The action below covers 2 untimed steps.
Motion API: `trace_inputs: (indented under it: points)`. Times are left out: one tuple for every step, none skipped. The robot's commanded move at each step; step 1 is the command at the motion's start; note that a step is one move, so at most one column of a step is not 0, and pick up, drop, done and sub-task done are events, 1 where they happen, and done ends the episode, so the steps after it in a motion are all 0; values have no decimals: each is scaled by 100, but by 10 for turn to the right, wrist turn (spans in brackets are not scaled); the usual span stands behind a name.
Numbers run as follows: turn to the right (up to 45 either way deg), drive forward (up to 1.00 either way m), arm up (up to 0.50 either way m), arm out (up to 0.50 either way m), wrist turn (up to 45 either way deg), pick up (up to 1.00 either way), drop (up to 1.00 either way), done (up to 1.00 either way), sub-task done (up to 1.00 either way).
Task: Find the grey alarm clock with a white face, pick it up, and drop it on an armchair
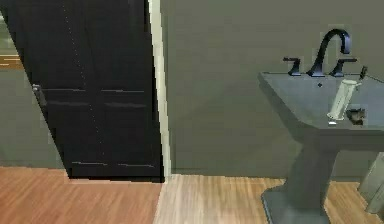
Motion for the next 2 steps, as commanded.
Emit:
trace_inputs:
  points:
    - [-450, 0, 0, 0, 0, 0, 0, 0, 0]
    - [-420, 0, 0, 0, 0, 0, 0, 0, 0]
